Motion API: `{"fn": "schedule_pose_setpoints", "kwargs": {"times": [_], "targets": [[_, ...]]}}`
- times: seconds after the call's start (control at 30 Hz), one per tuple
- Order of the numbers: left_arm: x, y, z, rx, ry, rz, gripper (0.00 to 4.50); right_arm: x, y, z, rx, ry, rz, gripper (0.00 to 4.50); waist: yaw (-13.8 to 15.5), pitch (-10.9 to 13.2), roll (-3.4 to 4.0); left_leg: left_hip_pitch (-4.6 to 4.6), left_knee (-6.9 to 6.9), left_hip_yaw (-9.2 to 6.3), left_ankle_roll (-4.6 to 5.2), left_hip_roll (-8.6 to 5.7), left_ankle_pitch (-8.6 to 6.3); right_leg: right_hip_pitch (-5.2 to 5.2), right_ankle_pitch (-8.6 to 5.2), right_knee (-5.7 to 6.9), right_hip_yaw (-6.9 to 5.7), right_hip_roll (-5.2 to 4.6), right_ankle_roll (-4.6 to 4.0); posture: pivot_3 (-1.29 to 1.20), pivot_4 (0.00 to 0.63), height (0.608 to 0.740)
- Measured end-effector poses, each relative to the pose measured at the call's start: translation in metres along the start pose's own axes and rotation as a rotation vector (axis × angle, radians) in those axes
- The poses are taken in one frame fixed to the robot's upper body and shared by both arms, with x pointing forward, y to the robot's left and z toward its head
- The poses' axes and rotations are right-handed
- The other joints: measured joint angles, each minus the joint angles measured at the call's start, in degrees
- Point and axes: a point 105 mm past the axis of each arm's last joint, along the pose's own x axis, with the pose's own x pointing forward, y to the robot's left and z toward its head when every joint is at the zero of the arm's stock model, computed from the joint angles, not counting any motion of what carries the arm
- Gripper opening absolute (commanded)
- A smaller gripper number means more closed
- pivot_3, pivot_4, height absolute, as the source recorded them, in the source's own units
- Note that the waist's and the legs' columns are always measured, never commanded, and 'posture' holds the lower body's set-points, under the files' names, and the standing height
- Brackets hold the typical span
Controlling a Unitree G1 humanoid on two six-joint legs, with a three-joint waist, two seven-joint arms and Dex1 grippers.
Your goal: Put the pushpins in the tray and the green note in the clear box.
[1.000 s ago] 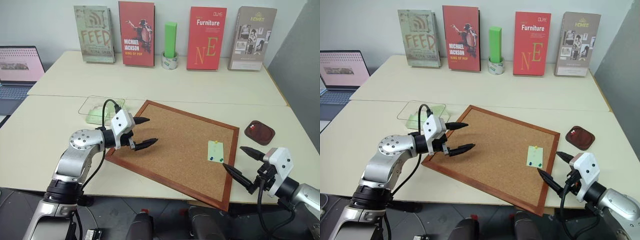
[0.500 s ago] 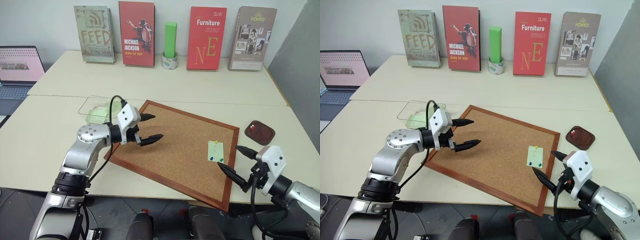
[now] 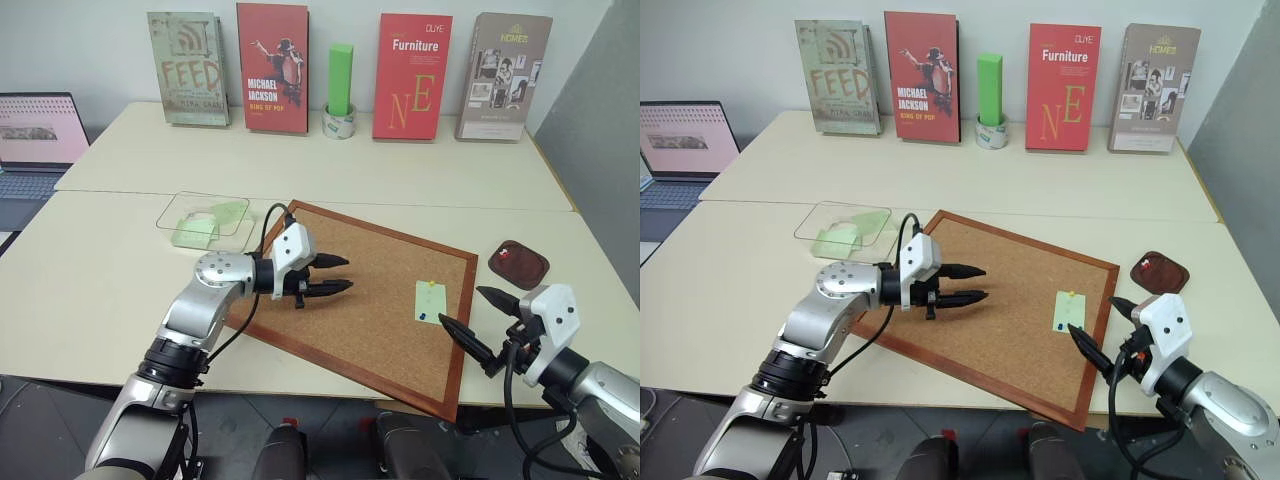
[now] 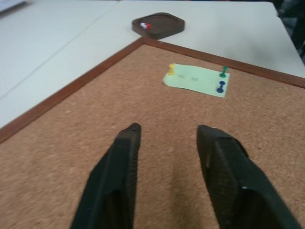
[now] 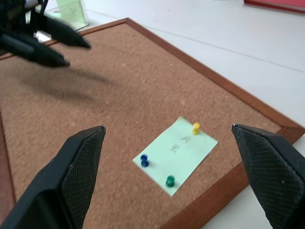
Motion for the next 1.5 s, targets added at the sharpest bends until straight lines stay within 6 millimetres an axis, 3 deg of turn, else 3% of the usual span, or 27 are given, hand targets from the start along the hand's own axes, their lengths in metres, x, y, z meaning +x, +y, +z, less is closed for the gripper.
{"fn": "schedule_pose_setpoints", "kwargs": {"times": [0.23, 0.6, 1.0, 1.13, 1.5], "targets": [[0.015, -0.007, -0.011, -0.013, 0.016, -0.031, 0.02, 0.015, -0.021, -0.004, -0.002, 0.053, -0.047, 4.50, 0.1, 0.0, 0.00, -0.04, -0.02, 0.00, 0.00, -0.03, 0.00, 0.00, 0.00, -0.03, 0.00, -0.01, 0.01, 0.00, 0.150, 0.740], [0.024, -0.009, -0.040, -0.027, 0.079, -0.003, 0.02, 0.045, -0.039, -0.017, -0.007, 0.108, -0.033, 4.50, -0.1, 0.0, 0.00, -0.03, -0.02, 0.00, 0.01, -0.05, 0.00, -0.01, 0.02, -0.01, 0.01, 0.00, 0.04, 0.00, 0.150, 0.740], [0.022, -0.014, -0.043, 0.001, 0.076, 0.004, 0.02, 0.074, -0.053, -0.042, 0.008, 0.157, -0.007, 4.50, -0.1, 0.0, 0.02, -0.01, -0.06, -0.01, 0.01, -0.05, 0.00, 0.00, 0.16, 0.01, 0.00, 0.00, 0.29, 0.00, 0.150, 0.740], [0.021, -0.015, -0.043, 0.003, 0.079, 0.005, 0.00, 0.077, -0.053, -0.041, 0.002, 0.149, 0.004, 3.94, -0.2, 0.0, 0.02, 0.00, -0.06, -0.01, 0.01, -0.05, 0.00, -0.01, 0.17, 0.01, 0.00, 0.00, 0.30, 0.00, 0.150, 0.740], [0.020, -0.017, -0.043, -0.001, 0.083, 0.020, 0.00, 0.081, -0.041, -0.042, -0.023, 0.147, 0.060, 1.50, -0.2, 0.0, 0.03, 0.02, -0.04, -0.01, 0.01, -0.05, 0.00, 0.01, 0.17, 0.02, 0.00, 0.00, 0.30, 0.00, 0.150, 0.740]]}}
